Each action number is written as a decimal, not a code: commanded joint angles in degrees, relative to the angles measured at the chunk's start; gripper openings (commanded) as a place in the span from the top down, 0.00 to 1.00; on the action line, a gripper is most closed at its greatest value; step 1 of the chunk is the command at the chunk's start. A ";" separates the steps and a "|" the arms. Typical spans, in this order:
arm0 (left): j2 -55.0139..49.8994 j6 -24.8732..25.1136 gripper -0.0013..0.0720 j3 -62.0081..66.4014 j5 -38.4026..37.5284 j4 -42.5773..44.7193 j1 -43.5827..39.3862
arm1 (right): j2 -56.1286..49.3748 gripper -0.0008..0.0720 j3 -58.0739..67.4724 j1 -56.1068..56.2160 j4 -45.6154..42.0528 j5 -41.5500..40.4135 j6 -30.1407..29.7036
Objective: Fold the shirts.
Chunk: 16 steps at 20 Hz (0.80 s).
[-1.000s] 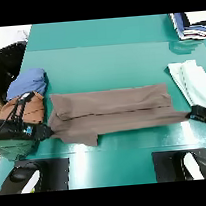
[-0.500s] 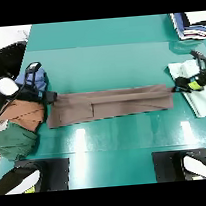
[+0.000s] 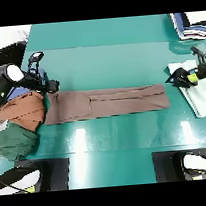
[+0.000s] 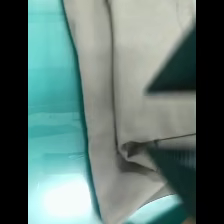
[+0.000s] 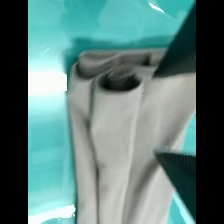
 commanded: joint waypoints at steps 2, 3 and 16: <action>-0.33 0.09 0.95 1.68 -4.46 -4.59 0.00 | -0.42 0.18 -8.87 -8.41 3.17 1.25 -5.77; -0.33 0.09 0.95 1.68 -4.35 -7.10 0.00 | -1.86 0.18 -10.58 -9.46 4.46 1.07 -6.88; -8.15 0.83 0.95 1.86 6.99 -18.36 -12.15 | -8.59 0.97 -2.14 0.79 13.31 3.63 -10.58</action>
